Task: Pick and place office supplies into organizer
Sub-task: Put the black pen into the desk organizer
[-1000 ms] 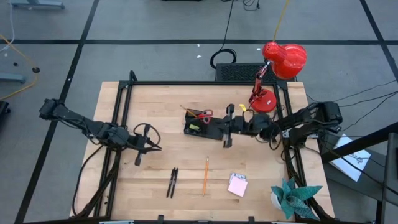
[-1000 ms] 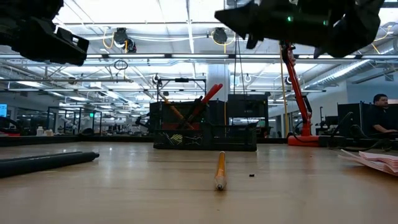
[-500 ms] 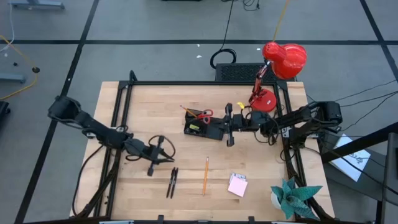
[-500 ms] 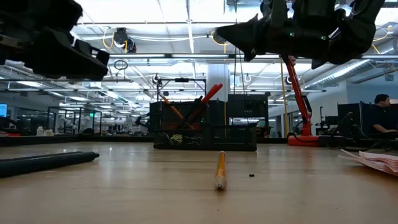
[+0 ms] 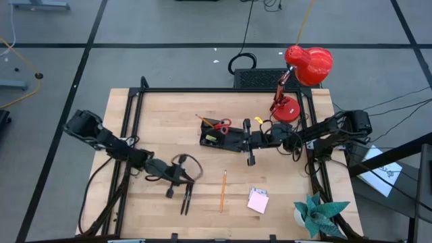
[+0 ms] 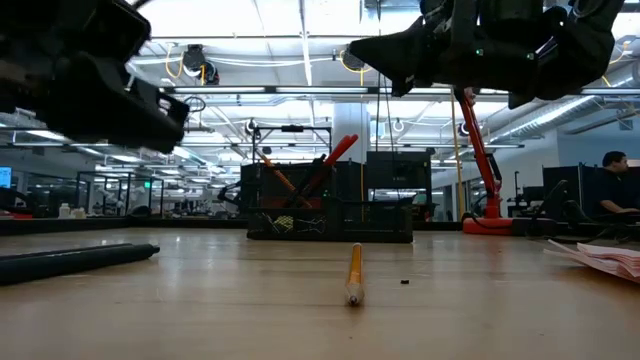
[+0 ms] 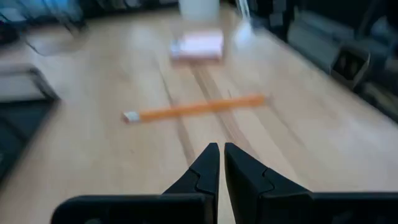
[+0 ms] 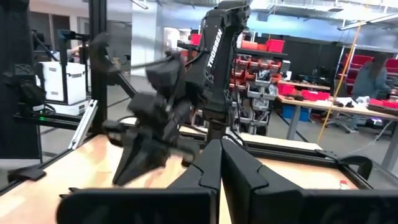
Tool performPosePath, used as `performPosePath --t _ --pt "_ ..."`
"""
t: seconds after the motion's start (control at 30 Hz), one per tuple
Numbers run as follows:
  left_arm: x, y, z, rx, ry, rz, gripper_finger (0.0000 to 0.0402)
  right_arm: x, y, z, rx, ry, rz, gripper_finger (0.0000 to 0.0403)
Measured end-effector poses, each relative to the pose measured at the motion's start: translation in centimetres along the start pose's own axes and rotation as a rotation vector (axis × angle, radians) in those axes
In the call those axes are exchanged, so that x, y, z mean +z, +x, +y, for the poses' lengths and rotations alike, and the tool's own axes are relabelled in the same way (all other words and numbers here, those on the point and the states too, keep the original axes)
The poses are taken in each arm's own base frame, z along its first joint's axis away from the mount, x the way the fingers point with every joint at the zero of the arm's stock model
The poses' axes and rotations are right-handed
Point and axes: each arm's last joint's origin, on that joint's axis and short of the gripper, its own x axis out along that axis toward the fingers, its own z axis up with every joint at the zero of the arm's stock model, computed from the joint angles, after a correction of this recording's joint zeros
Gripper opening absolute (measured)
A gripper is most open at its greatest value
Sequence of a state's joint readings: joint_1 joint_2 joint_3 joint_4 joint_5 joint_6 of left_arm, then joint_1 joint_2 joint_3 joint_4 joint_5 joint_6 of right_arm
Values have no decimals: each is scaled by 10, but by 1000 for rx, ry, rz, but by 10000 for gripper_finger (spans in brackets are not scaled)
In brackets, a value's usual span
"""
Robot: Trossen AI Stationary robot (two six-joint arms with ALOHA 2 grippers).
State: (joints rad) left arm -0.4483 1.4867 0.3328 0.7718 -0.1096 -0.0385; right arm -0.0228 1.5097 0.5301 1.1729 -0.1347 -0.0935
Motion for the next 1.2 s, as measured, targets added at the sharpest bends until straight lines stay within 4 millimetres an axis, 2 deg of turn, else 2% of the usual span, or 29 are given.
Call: performPosePath --t 0.13,0.23,0.47,0.6,1.2 --pt "6 23 -3 -24 43 149 30 1 1 5 15 23 -3 4" --pt "8 33 -5 -23 124 197 30 -1 1 11 -9 49 25 4" --pt "13 24 -15 -33 213 161 30 -14 0 30 -127 -27 191 4" --pt "18 21 -12 -1 208 139 30 -14 0 37 -153 -76 206 4" --pt "13 20 -7 3 123 195 31 -12 0 38 -150 -77 189 4"
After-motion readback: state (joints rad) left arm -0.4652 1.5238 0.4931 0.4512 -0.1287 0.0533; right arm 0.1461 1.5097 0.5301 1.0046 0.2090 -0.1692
